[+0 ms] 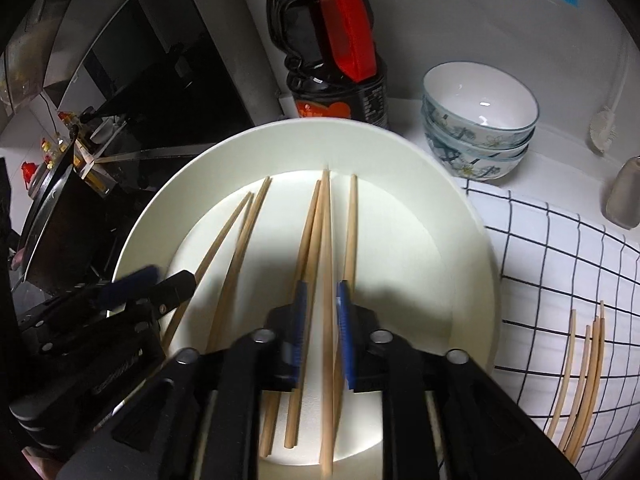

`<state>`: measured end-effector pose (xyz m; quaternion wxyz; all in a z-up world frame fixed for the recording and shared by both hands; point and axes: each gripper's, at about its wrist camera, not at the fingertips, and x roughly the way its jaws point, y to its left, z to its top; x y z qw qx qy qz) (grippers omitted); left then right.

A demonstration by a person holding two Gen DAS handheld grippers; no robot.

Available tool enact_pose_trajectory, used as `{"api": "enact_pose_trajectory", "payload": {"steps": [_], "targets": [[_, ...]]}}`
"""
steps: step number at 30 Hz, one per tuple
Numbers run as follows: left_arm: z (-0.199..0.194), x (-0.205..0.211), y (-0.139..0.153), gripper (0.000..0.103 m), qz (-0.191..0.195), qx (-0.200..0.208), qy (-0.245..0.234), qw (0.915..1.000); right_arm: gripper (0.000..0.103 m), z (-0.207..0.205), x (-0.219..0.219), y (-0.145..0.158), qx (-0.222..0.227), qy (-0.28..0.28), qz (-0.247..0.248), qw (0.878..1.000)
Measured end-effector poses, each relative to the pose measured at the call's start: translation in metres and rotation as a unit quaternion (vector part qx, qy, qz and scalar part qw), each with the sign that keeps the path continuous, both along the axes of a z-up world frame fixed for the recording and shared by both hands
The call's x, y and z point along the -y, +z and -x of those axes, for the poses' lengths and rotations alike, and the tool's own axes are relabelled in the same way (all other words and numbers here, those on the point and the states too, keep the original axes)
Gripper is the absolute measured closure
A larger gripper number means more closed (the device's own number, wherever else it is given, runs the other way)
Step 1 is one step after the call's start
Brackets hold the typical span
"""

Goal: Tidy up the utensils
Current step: 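Open both grippers to drop the chopsticks into the white bowl, then move both open grippers back toward the chopstick bundle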

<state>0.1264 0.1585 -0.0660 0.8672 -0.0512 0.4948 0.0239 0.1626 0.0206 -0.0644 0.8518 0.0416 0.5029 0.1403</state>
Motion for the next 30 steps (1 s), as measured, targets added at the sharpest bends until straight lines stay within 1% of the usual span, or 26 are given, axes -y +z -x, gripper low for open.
{"api": "enact_pose_trajectory", "payload": {"steps": [1,2,4,6,7,8,9,11,15,21,22,26,28,30], "targets": [[0.003,-0.002,0.003,0.037,-0.002,0.009,0.006,0.9999,0.085,0.001,0.001,0.002,0.003,-0.001,0.003,1.000],[0.005,-0.004,0.006,0.036,-0.002,0.012,0.009,0.9999,0.084,0.003,0.002,0.003,0.006,0.000,0.006,1.000],[0.007,-0.008,0.009,0.036,-0.006,0.010,0.016,0.9998,0.079,0.006,0.004,0.007,0.014,0.000,0.011,1.000],[0.010,-0.011,0.012,0.030,-0.010,0.009,0.024,0.9996,0.078,0.010,0.007,0.010,0.020,-0.001,0.013,1.000],[0.012,-0.013,0.013,0.029,-0.011,0.010,0.028,0.9995,0.076,0.012,0.008,0.011,0.021,-0.001,0.014,1.000],[0.015,-0.015,0.015,0.027,-0.011,0.011,0.031,0.9994,0.074,0.014,0.009,0.012,0.023,-0.002,0.014,1.000],[0.018,-0.015,0.017,0.025,-0.012,0.013,0.033,0.9993,0.070,0.017,0.010,0.013,0.024,-0.002,0.014,1.000],[0.024,-0.015,0.020,0.021,-0.017,0.015,0.032,0.9992,0.068,0.021,0.010,0.014,0.025,0.000,0.013,1.000],[0.033,-0.014,0.024,0.020,-0.021,0.016,0.033,0.9991,0.067,0.032,0.013,0.019,0.029,0.003,0.011,1.000],[0.048,-0.011,0.034,0.013,-0.017,0.021,0.038,0.9989,0.059,0.048,0.018,0.030,0.042,0.005,0.009,0.999],[0.051,-0.010,0.036,0.012,-0.016,0.022,0.038,0.9989,0.056,0.051,0.020,0.033,0.046,0.005,0.009,0.999],[0.058,-0.003,0.043,0.012,-0.011,0.027,0.036,0.9989,0.054,0.061,0.026,0.039,0.053,0.005,0.010,0.999],[0.062,0.000,0.046,0.011,-0.010,0.031,0.036,0.9988,0.050,0.066,0.030,0.042,0.057,0.003,0.010,0.998],[0.067,0.005,0.049,0.010,-0.010,0.034,0.035,0.9988,0.050,0.073,0.035,0.045,0.059,0.001,0.010,0.998]]}}
